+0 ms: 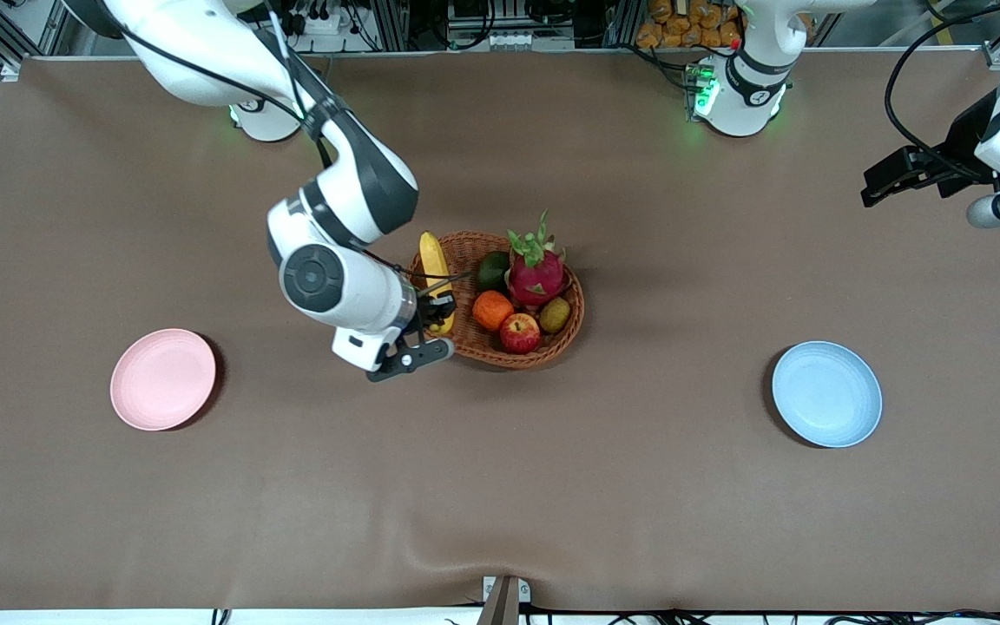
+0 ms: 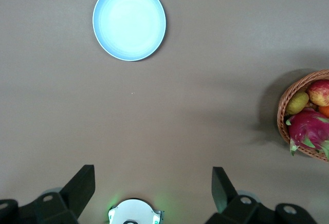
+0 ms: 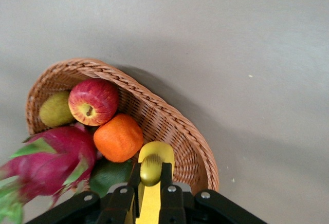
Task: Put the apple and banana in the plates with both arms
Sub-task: 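Close the right gripper on the banana and lift it, then carry the banana with the right gripper over the pink plate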
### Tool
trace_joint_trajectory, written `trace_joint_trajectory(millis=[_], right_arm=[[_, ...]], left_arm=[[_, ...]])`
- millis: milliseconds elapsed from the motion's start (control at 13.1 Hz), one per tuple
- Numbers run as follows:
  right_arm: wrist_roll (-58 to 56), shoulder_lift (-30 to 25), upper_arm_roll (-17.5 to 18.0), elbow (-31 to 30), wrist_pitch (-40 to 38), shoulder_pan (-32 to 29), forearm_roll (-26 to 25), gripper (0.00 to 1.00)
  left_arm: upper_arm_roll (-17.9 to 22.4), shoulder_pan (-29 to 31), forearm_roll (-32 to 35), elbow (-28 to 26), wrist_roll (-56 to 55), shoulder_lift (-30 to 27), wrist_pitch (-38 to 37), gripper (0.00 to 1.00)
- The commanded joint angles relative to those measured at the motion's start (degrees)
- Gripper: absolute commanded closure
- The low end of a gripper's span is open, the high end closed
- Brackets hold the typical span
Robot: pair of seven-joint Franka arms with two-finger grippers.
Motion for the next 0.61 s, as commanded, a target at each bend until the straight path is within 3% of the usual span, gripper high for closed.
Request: trace_joint_trajectory(millis=[0, 153, 536], right_arm=[[2.2, -1.9, -0.7, 1.7, -4.2, -2.2, -0.7, 1.0], [1.5, -3.1, -2.6, 2.7, -8.3, -4.3, -1.1, 1.0], [-1.0, -4.0, -3.1, 3.2, -8.9, -7.1, -13.8, 1.0]], left_arm=[[-0.1, 0.5, -0.9, 0.2, 1.2, 0.0, 0.0, 0.0], [-0.1, 0.5, -1.0, 0.0, 1.2, -0.1, 0.0, 0.0], [0.0, 0.5, -0.9, -0.5, 1.2, 0.0, 0.0, 0.0]])
